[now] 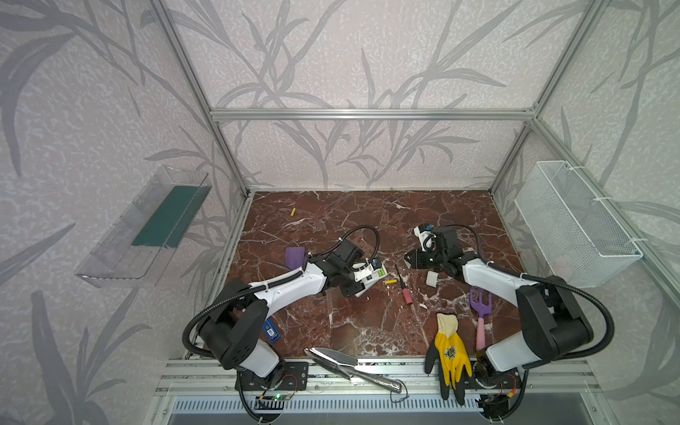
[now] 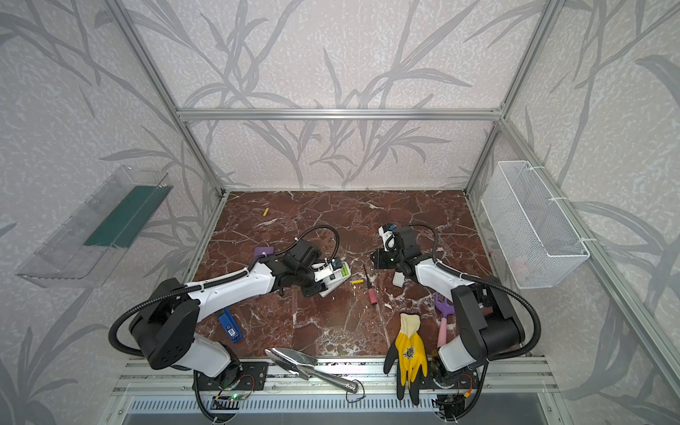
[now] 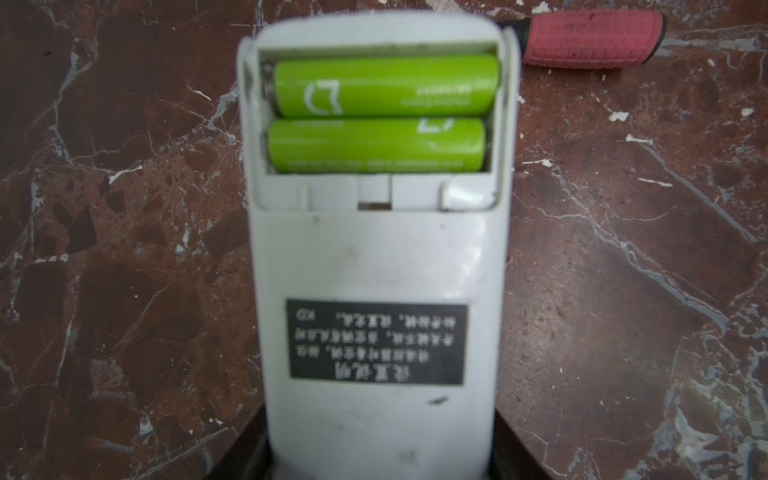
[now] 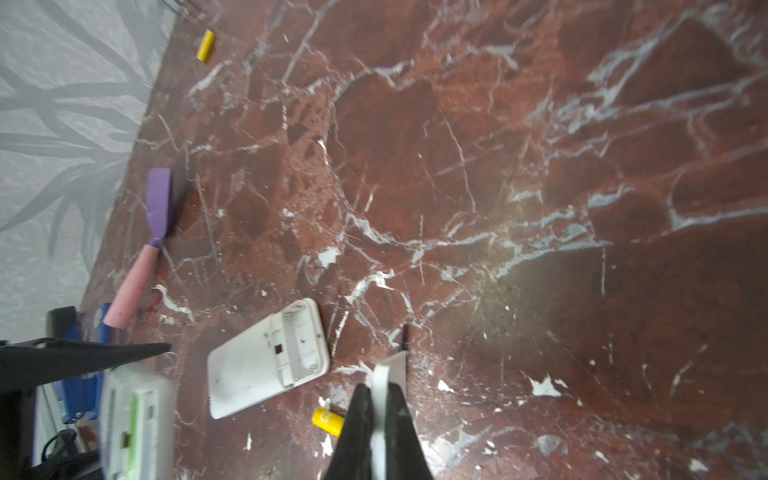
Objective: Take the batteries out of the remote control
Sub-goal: 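Release the remote with the right gripper and draw the right arm back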
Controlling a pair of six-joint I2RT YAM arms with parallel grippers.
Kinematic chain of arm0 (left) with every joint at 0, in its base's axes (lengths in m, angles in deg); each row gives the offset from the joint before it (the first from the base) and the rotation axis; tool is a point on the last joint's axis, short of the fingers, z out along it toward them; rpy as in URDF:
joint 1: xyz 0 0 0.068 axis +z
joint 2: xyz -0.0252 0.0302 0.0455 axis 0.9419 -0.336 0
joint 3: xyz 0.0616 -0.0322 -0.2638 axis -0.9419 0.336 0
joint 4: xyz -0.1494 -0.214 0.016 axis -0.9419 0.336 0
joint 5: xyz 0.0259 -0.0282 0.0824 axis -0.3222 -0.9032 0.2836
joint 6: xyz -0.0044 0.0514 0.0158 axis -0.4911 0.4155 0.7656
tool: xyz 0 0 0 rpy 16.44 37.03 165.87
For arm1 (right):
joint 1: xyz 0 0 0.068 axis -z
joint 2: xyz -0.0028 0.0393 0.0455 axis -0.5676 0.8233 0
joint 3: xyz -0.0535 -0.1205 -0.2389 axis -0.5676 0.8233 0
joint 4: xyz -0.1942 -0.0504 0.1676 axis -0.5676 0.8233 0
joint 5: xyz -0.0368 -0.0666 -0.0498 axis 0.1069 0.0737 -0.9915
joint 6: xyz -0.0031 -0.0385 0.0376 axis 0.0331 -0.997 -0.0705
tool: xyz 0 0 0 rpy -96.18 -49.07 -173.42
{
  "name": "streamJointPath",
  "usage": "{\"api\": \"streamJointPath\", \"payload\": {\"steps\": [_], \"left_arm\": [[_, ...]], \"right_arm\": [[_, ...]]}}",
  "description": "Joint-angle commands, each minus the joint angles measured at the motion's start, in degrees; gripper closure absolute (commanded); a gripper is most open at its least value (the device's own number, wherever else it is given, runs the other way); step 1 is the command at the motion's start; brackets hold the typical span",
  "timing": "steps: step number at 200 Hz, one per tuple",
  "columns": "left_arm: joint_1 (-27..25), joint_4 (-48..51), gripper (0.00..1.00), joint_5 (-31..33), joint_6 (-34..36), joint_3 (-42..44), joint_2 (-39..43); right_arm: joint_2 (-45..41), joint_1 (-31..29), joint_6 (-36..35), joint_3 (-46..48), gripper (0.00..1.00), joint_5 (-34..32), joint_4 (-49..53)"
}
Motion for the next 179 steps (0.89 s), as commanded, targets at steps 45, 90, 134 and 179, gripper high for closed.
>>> {"api": "streamJointPath", "payload": {"steps": [45, 90, 134, 179], "left_arm": [[-1.53, 3.00, 1.00, -1.60, 1.37, 0.60, 0.02], [-3.62, 5.24, 1.00, -1.66, 1.07, 0.80, -1.39], [-5.14, 9.24, 1.00, -0.25, 1.40, -0.90, -3.88], [-6.35, 14.75, 1.00, 2.77, 2.46, -4.57, -8.04]], "right_arm": [[9.25, 3.92, 3.12, -1.45, 0.98, 3.74, -7.79], [9.39, 5.57, 3.09, -0.54, 0.77, 4.43, -8.42], [5.28, 6.02, 1.35, 0.02, 0.62, 4.42, -6.69], [-2.84, 6.02, -0.36, 1.47, 0.55, 4.50, -3.58]]}}
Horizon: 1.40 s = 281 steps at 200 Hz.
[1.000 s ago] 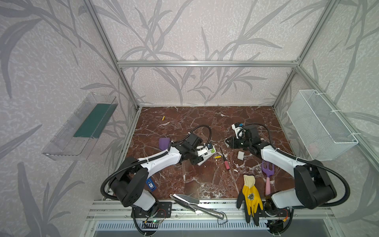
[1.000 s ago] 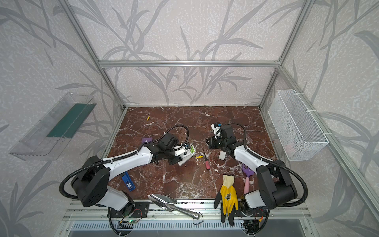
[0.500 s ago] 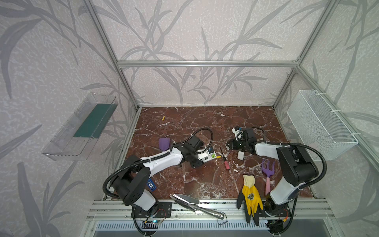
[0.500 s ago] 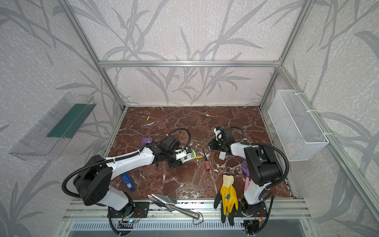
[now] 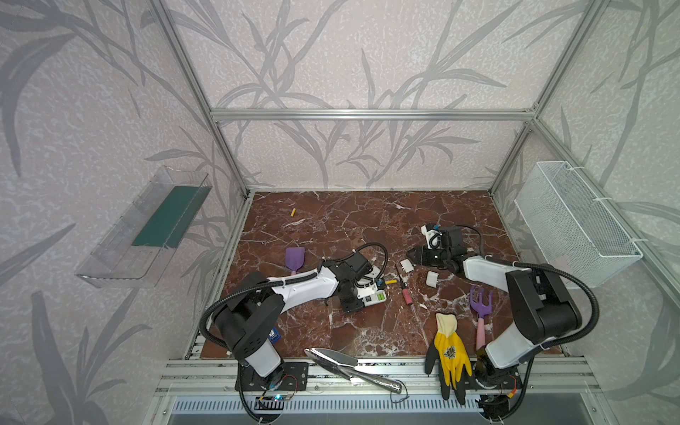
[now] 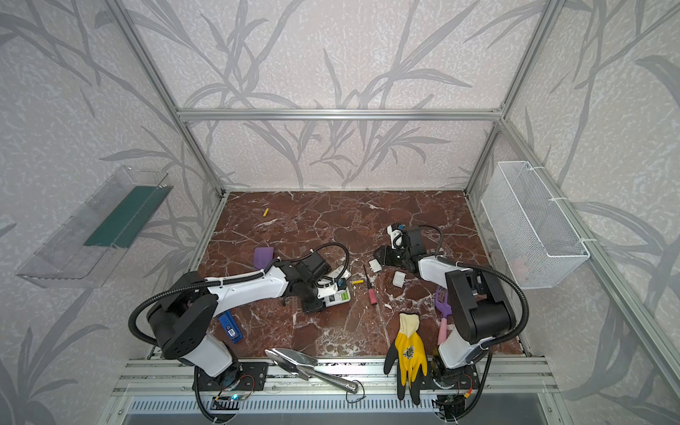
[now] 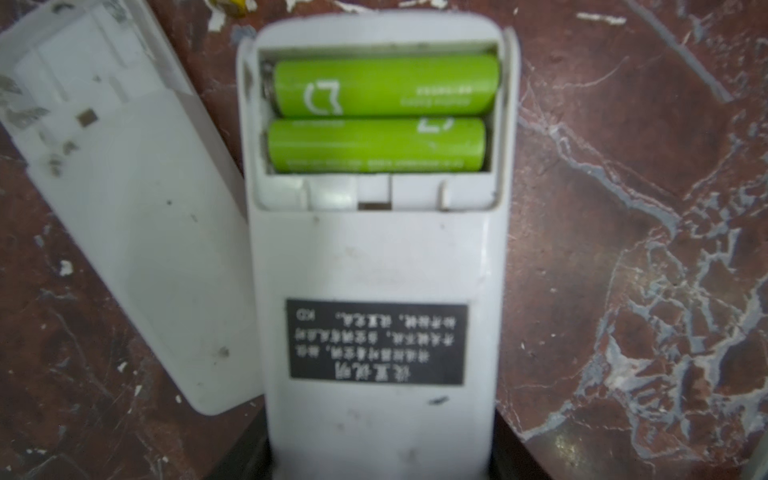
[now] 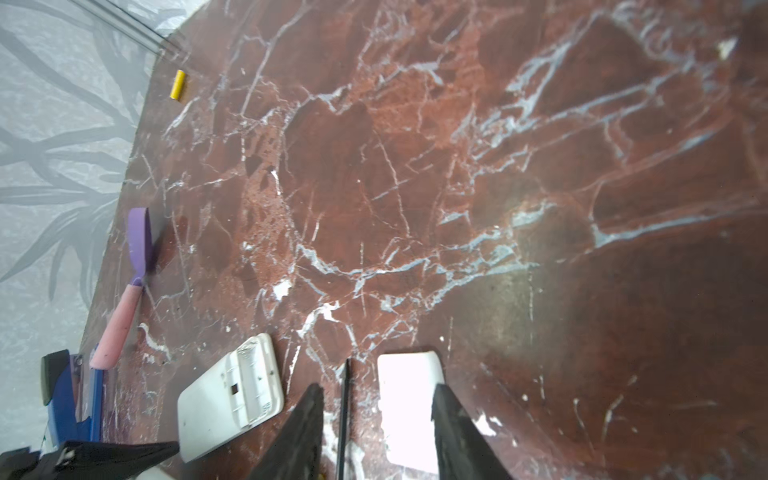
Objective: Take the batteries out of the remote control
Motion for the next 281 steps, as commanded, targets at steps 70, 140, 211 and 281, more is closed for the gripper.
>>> {"api": "streamJointPath", "payload": {"steps": [70, 140, 211, 281], "left_arm": [[-3.94, 4.59, 1.00, 2.43, -0.82, -5.83, -5.88], [-4.78, 6.30, 0.81, 4.76, -3.40, -7.37, -9.56], [-4.77, 6.45, 0.66, 5.32, -3.66, -6.06, -9.00], [-4.76, 6.90, 0.54, 6.82, -3.66, -5.29, -9.04]], "right_arm": [[-16.54, -1.08, -4.71, 4.09, 0.53, -0.41, 9.21], [-22.56, -3.95, -6.09, 5.49, 0.52, -3.38, 14.59], [-24.81, -4.30, -6.44, 6.10, 0.52, -4.99, 17.71], [-25.43, -5.61, -7.31, 6.72, 0.52, -6.76, 20.12]]}}
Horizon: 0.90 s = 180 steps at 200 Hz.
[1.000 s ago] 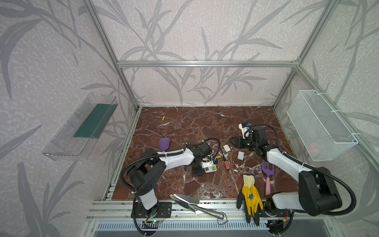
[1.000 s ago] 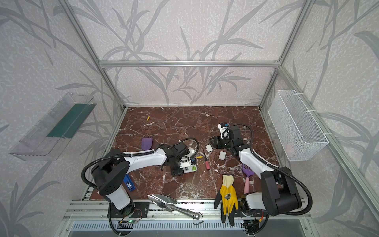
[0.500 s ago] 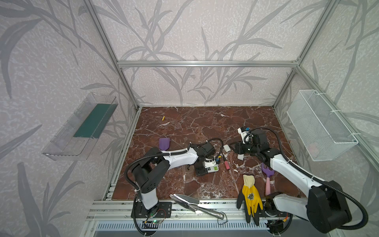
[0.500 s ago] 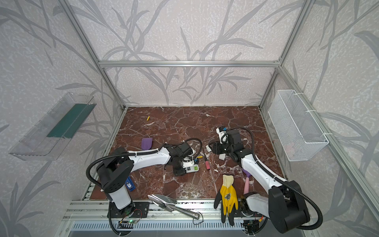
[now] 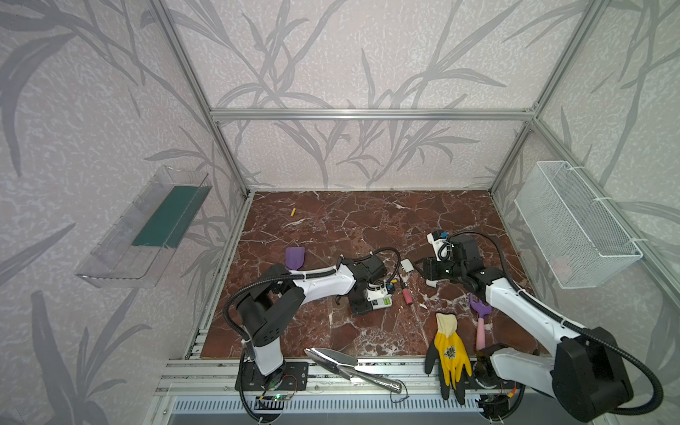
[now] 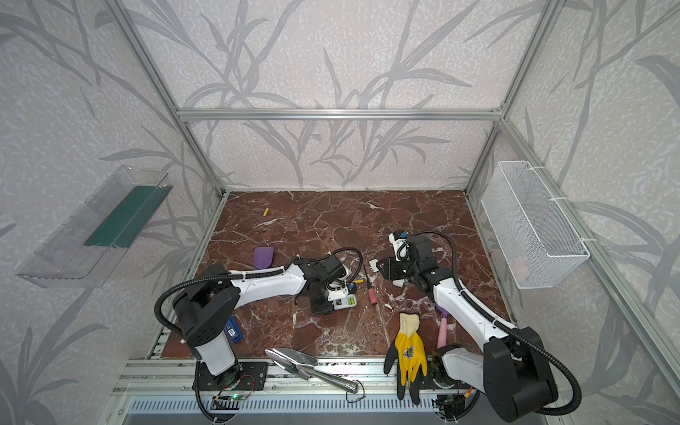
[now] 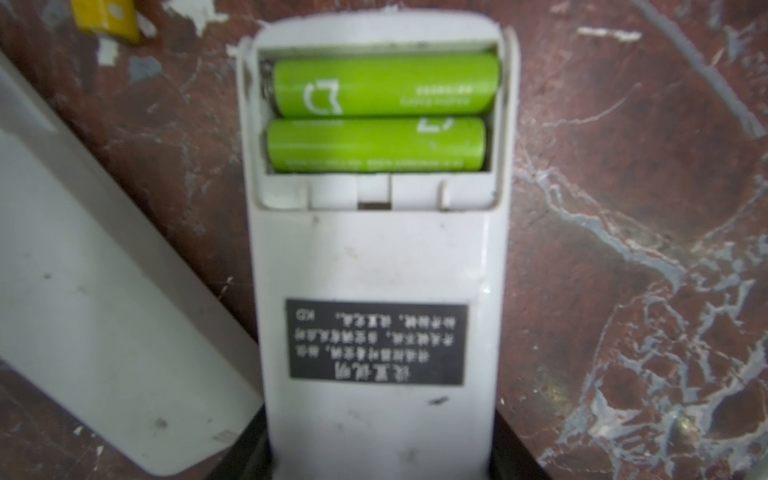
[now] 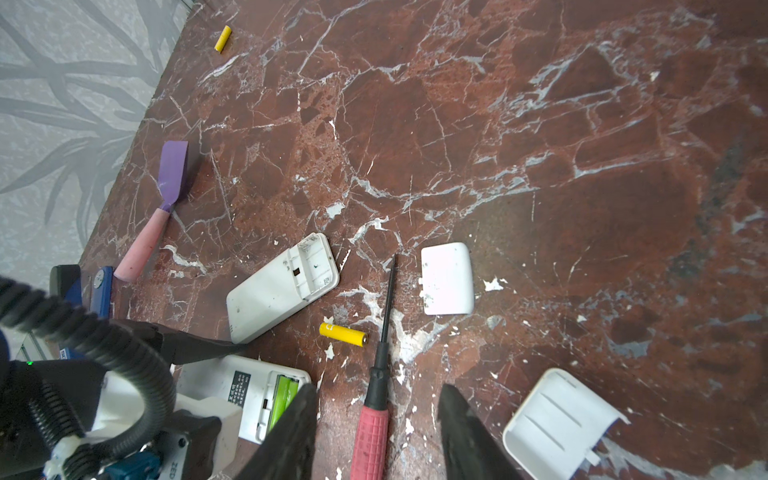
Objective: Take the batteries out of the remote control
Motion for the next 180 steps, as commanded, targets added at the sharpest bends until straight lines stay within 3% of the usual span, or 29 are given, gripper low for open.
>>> {"api": "streamJointPath", "payload": {"steps": [1, 91, 152, 180], "left_arm": [[-0.12, 1.88, 0.54, 3.16, -0.40, 1.97, -1.32], [-0.08, 2.49, 0.45, 4.30, -1.10, 1.72, -1.54], [-0.17, 1.58, 0.43, 8.61, -2.96, 1.11, -2.91], [-0.17, 1.65, 0.34, 8.40, -3.46, 0.77, -2.91]], "right_arm": [[-1.60, -0.65, -1.17, 0.73, 0.52, -1.13, 2.00], [-1.34, -1.99, -1.27, 1.20, 0.52, -1.00, 3.16], [-0.68, -5.21, -0.41, 2.09, 0.52, -2.80, 4.39], [-0.48, -5.78, 0.12, 2.99, 0.52, -2.84, 3.64]]}}
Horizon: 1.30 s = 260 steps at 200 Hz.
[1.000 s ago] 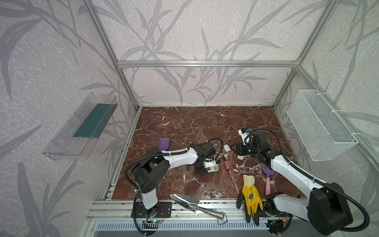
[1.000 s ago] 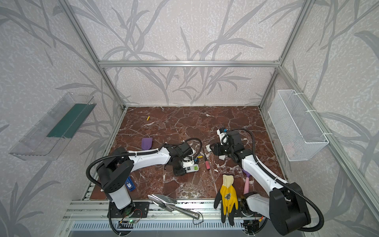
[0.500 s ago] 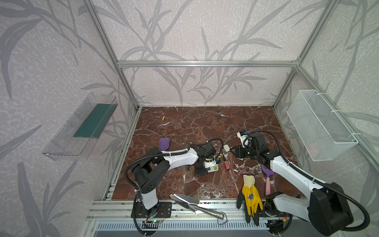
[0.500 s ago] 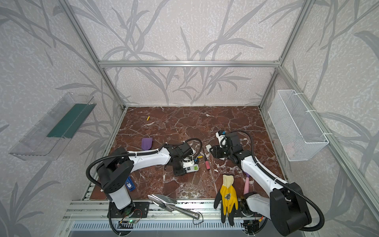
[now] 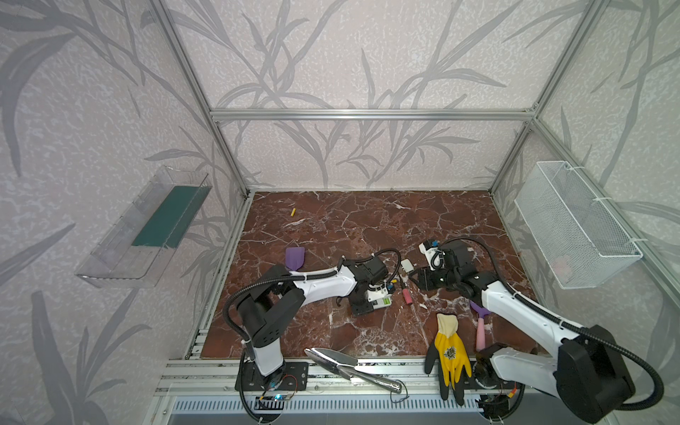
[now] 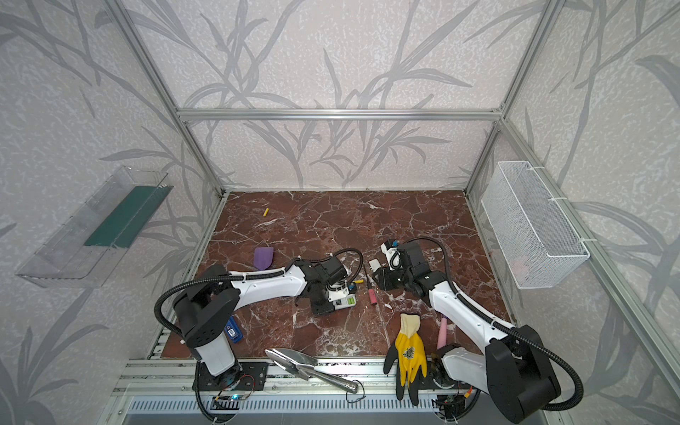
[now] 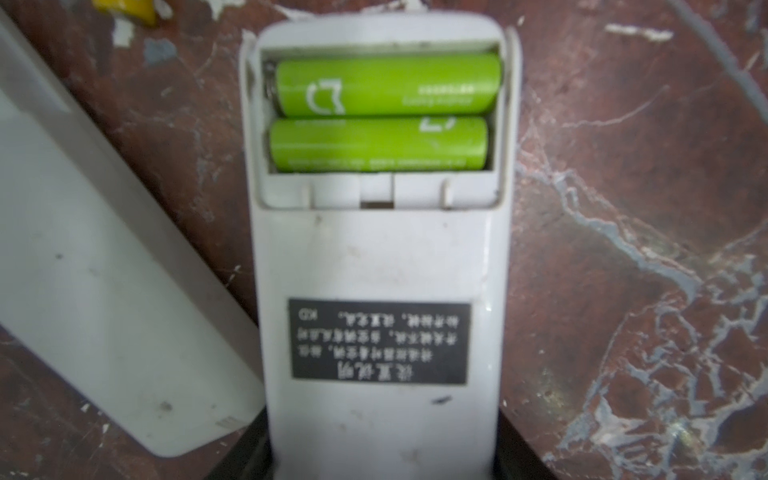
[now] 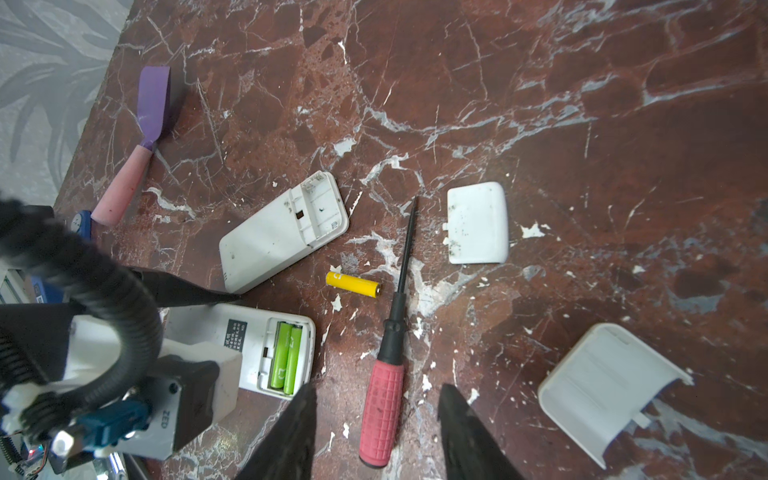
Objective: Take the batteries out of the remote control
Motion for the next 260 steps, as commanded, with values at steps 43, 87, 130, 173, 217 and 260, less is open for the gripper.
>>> {"api": "streamJointPath", "payload": {"steps": [43, 87, 130, 173, 217, 260], "left_arm": [[0.38, 1.58, 0.24, 4.51, -0.77, 0.64, -2.50], [0.59, -1.48, 0.24, 3.40, -0.72, 2.14, 1.12], [1.03, -3.63, 0.23, 3.04, -0.94, 3.40, 4.46], [1.70, -10.01, 0.15, 2.23, -2.19, 6.99, 12.20], [1.91, -19.12, 0.01, 3.92, -4.43, 12.34, 22.28], [2.58, -23.21, 0.00, 7.43, -9.03, 13.56, 25.28]], "right_arm": [[-0.99, -0.48, 0.56, 1.34, 0.52, -0.78, 0.34], [-1.72, -1.95, 0.38, 1.68, 0.52, -2.32, 2.13], [-0.93, -6.18, 2.58, 3.85, 0.52, -5.37, 1.08], [0.93, -9.27, 5.10, 6.16, 0.52, -9.40, -1.43], [3.60, -10.48, 6.42, 6.87, 0.55, -9.82, -5.05], [7.63, -10.94, 7.41, 7.07, 0.58, -9.82, -8.16]]}}
